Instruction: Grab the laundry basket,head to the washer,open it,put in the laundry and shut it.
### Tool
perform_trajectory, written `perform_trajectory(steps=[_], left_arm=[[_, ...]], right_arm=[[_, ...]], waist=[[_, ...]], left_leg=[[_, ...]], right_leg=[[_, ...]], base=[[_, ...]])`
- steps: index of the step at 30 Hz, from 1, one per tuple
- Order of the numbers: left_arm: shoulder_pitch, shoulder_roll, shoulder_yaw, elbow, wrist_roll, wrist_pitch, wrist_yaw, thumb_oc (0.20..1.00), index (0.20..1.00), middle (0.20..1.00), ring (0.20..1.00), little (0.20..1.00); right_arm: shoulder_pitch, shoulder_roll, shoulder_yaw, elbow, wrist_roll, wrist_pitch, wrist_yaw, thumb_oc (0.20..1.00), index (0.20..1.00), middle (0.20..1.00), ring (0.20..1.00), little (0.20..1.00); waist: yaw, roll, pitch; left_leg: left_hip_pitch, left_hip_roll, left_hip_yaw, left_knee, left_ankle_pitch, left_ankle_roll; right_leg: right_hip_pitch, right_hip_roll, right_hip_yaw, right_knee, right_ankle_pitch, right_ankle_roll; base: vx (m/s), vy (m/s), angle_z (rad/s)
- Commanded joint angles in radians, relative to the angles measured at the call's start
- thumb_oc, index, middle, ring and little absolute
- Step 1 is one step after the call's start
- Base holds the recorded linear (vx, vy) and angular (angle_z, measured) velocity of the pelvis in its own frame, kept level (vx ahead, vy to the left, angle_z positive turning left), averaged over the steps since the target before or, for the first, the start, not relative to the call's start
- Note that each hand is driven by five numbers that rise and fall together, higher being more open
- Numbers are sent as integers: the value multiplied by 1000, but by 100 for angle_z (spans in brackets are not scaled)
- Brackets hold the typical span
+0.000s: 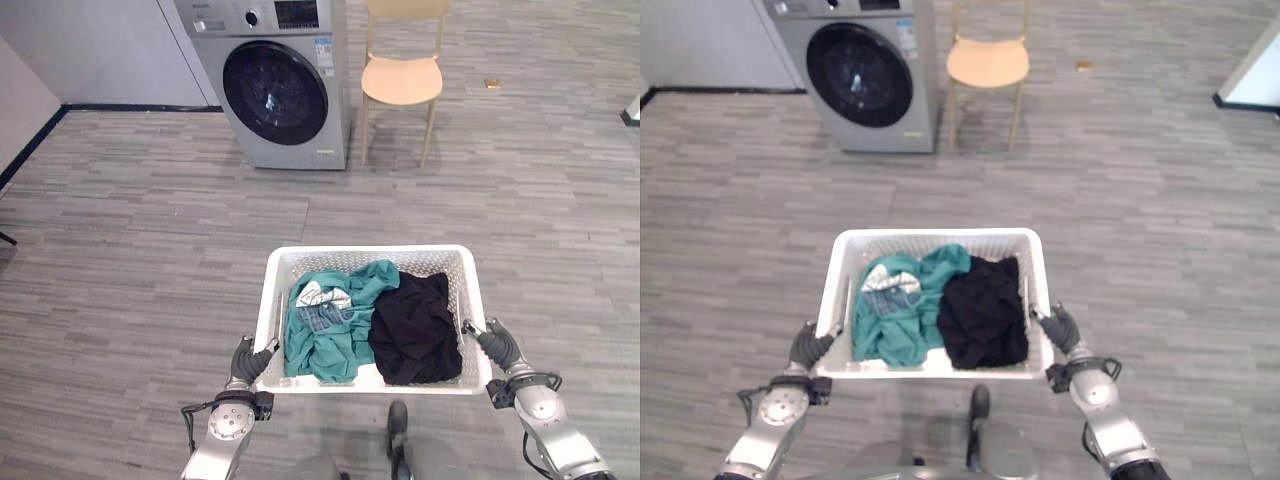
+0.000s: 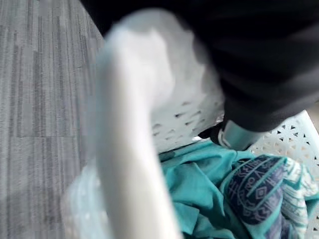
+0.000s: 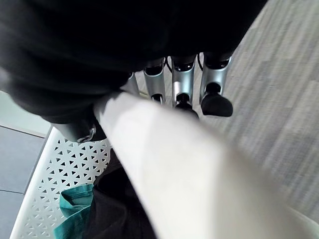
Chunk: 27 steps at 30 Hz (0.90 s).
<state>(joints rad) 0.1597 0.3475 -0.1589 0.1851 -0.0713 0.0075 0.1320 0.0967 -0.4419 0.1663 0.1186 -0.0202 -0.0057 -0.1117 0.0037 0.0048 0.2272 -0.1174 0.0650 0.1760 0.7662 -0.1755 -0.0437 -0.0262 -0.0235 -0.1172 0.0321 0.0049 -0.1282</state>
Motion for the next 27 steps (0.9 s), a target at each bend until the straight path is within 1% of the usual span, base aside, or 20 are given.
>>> perform_trajectory(steps=[1,2,3,5,6,7,8,10,12,13,14,16,17,18,20,22,23,25,26,27], left_arm=[[-15,24,-23,-83,-61,-88,-32,200,200,200,200,200],[-13,24,-26,-86,-59,-88,-34,200,200,200,200,200],[-11,26,-29,-93,-56,-90,-37,200,200,200,200,200],[-11,29,-30,-98,-53,-92,-36,200,200,200,200,200],[-11,29,-30,-98,-53,-92,-36,200,200,200,200,200],[-11,30,-31,-101,-49,-92,-38,200,200,200,200,200],[1,27,-26,-104,-43,-93,-41,200,200,200,200,200],[6,28,-26,-102,-41,-95,-44,200,200,200,200,200],[12,29,-28,-102,-39,-93,-48,200,200,200,200,200],[18,32,-27,-105,-40,-92,-50,200,200,200,200,200],[17,32,-27,-105,-40,-92,-50,200,200,200,200,200],[11,44,-18,-105,-45,-91,-46,200,200,200,200,200],[9,50,-12,-108,-50,-90,-42,200,200,200,200,200],[9,50,-11,-108,-50,-90,-42,200,200,200,200,200],[13,54,-3,-114,-62,-95,-38,200,200,200,200,200],[10,52,2,-113,-68,-97,-35,200,200,200,200,200],[5,51,13,-104,-65,-100,-30,200,200,200,200,200],[5,45,25,-92,-50,-107,-20,200,200,200,200,200],[6,44,25,-92,-50,-107,-19,200,200,200,200,200],[-1,49,21,-91,-49,-109,-25,200,200,200,200,200]], right_arm=[[-29,2,-24,-115,85,-99,-13,200,200,200,200,200],[-23,1,-29,-116,86,-99,-14,200,200,200,200,200],[-18,0,-34,-111,89,-101,-18,200,200,200,200,200],[-18,3,-35,-104,90,-102,-24,200,200,200,200,200],[-18,3,-35,-104,90,-102,-24,200,200,200,200,200],[-18,5,-36,-100,87,-103,-27,200,200,200,200,200],[-18,13,-34,-95,80,-103,-27,200,200,200,200,200],[-23,20,-27,-95,69,-103,-21,200,200,200,200,200],[-21,31,-24,-98,61,-105,-9,200,200,200,200,200],[-25,33,-18,-98,55,-105,-3,200,200,200,200,200],[-25,33,-18,-98,55,-105,-3,200,200,200,200,200],[-43,39,-6,-95,46,-105,3,200,200,200,200,200],[-57,48,8,-94,51,-99,10,200,200,200,200,200],[-58,49,9,-94,51,-99,10,200,200,200,200,200],[-70,48,20,-90,61,-97,11,200,200,200,200,200],[-76,50,25,-89,68,-95,11,200,200,200,200,200],[-73,52,21,-92,74,-93,10,200,200,200,200,200],[-64,55,21,-90,70,-95,15,200,200,200,200,200],[-64,54,21,-90,70,-96,15,200,200,200,200,200],[-58,52,16,-96,67,-95,18,200,200,200,200,200]], waist=[[-29,-29,-50],[-22,-35,-45],[-8,-36,-32],[7,-26,-22],[7,-28,-21],[13,-23,-19],[18,-16,-24],[25,-11,-34],[27,-11,-53],[30,-9,-54],[33,-9,-57],[35,-4,-47],[31,-1,-42],[32,-1,-42],[29,4,-33],[22,3,-25],[14,11,-17],[-11,13,-8],[-13,17,-6],[-16,9,-15]], left_leg=[[75,30,-28,-266,104,21],[49,18,-15,-304,81,27],[-11,-14,1,-407,77,30],[-49,-29,8,-516,139,15],[-46,-30,8,-521,142,15],[-57,-31,19,-552,172,6],[-31,-32,30,-591,178,3],[2,-54,-8,-619,166,14],[43,-67,-4,-644,143,31],[62,-70,0,-647,130,45],[58,-69,3,-650,134,45],[89,-68,25,-650,104,67],[111,-62,47,-651,83,74],[111,-61,49,-650,82,74],[145,-56,70,-662,54,74],[170,-51,76,-670,39,68],[213,-36,52,-677,6,52],[277,-20,27,-702,-5,30],[281,-17,25,-704,-8,29],[294,-19,9,-706,-19,24]], right_leg=[[-15,-29,-111,21,-50,174],[-1,-34,-107,20,-57,178],[26,-29,-99,22,-75,184],[54,-14,-88,29,-90,188],[55,-15,-88,29,-90,188],[71,-7,-85,31,-100,188],[89,3,-76,47,-120,186],[100,4,-65,64,-134,193],[107,-7,-56,93,-138,209],[91,-12,-48,145,-136,217],[85,-11,-46,145,-133,216],[6,-35,-50,276,-96,254],[-48,-57,-65,273,-85,261],[-48,-56,-64,273,-86,261],[-87,-76,-95,207,-64,258],[-137,-90,-111,123,-16,260],[-181,-109,-110,60,-1,284],[-244,-152,-95,6,58,300],[-239,-149,-98,8,54,301],[-223,-152,-87,-7,59,305]], base=[[218,-53,-43],[282,-18,-54],[357,-17,-40],[252,4,-43],[172,6,-50],[260,58,-81],[357,100,-58],[321,141,-43],[262,122,-53],[134,73,-14],[128,78,-17],[149,53,-49],[138,16,-55],[181,-15,-56],[164,-55,-35],[312,-137,-41],[435,-211,-33],[454,-282,-8],[377,-265,32],[277,-195,49]])
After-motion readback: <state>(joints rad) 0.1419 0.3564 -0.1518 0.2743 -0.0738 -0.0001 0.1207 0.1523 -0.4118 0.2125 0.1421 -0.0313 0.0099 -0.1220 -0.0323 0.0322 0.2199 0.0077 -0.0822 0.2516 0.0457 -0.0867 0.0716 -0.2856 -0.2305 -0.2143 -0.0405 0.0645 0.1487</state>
